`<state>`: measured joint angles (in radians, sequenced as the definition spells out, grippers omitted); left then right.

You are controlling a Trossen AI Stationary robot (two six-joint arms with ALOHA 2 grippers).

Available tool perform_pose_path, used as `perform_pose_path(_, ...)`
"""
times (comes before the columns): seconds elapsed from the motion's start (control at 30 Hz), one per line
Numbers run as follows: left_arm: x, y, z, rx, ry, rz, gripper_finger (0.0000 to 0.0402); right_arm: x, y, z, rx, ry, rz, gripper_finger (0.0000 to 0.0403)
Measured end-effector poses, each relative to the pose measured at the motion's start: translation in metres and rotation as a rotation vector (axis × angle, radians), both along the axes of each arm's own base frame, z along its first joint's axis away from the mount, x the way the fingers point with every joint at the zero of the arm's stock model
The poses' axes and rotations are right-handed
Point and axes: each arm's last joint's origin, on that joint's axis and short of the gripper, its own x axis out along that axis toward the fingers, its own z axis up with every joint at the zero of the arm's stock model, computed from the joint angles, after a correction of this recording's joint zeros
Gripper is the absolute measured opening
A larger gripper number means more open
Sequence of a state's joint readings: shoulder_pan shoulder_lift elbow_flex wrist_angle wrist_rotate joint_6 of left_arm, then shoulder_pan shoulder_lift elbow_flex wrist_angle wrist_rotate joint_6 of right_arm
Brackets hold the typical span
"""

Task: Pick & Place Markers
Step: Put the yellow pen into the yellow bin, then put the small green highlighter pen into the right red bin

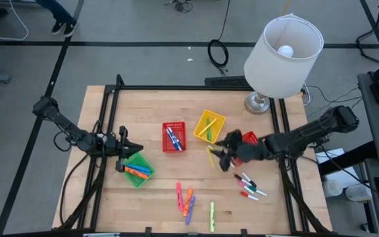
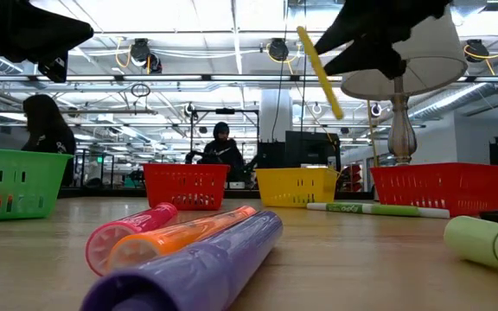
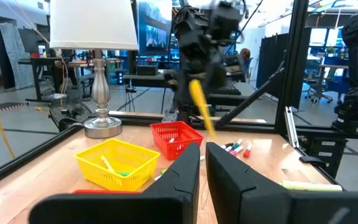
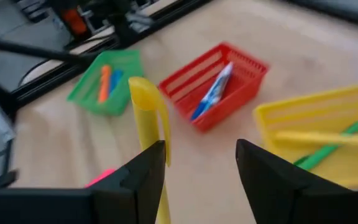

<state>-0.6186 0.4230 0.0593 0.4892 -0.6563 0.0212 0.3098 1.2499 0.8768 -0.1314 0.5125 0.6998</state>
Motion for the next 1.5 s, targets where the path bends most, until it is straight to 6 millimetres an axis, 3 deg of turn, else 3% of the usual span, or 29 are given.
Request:
perform_pose_path(0.23,0.000,0.000,0.000,0.001,0.000,0.000,0.0037,0.005,-0.067,0.006,-0.019,0.026,-0.085,0.0185)
perform_pose_path(0.47,0.000,0.000,0.000,0.024,0.001,0.002,0.0037,0.004,-0.121,-0.010,0.037,0.125,-0.238,0.0185)
perform_pose_path(0.77,0.000,0.000,0.000,0.038,0.004,0.020,0.0037,0.019,-0.142,-0.051,0.103,0.284,-0.214,0.0183)
perform_pose_path(0.9,0.000,0.001,0.000,0.050,0.005,0.031,0.0037,0.024,-0.144,-0.058,0.080,0.334,-0.198,0.0158)
perform_pose_path(1.1,0.000,0.001,0.000,0.059,0.006,0.032,0.0037,0.038,-0.140,-0.039,0.033,0.288,-0.145,0.0101)
perform_pose_path(1.27,0.000,0.001,-0.002,0.070,0.023,0.031,0.0037,0.046,-0.136,-0.015,0.004,0.300,-0.105,0.0083)
perform_pose_path(1.37,0.000,0.001,-0.002,0.063,0.025,0.030,0.0037,0.052,-0.126,0.014,-0.041,0.296,-0.040,0.0080)
perform_pose_path(1.5,0.000,0.001,-0.003,0.064,0.029,0.030,0.0037,0.053,-0.092,0.076,-0.182,0.133,0.126,0.0073)
